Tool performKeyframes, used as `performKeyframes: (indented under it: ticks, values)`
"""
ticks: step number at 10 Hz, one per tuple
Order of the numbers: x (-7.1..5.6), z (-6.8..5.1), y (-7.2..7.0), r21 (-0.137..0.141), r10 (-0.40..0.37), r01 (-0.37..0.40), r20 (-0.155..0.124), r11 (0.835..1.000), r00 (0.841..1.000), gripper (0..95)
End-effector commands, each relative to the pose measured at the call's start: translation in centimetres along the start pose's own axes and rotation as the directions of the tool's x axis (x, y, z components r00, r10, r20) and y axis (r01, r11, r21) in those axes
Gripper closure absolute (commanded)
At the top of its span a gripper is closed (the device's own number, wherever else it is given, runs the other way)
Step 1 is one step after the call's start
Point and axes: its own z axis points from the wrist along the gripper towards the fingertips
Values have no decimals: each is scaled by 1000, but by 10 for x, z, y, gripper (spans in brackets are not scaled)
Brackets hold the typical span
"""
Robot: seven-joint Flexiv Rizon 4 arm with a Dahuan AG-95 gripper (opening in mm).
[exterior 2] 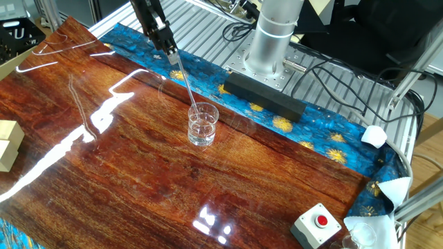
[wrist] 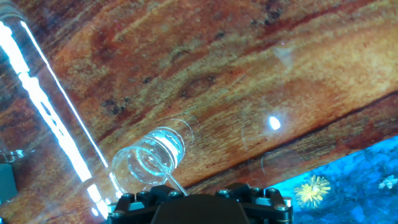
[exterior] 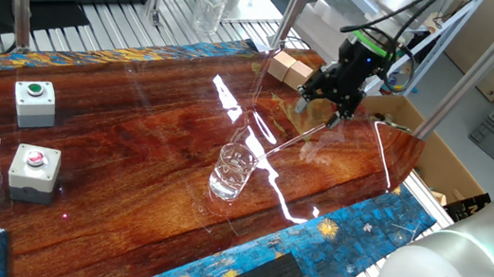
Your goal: Stir the beaker with a glass rod
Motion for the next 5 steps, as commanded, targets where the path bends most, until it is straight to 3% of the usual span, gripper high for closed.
performKeyframes:
  ticks: [1, 5]
  values:
    - [10, 2, -4, -24, 15, -15, 1, 1000, 1000, 190]
    - [26, 9, -13, -54, 30, -29, 20, 998, 999, 190]
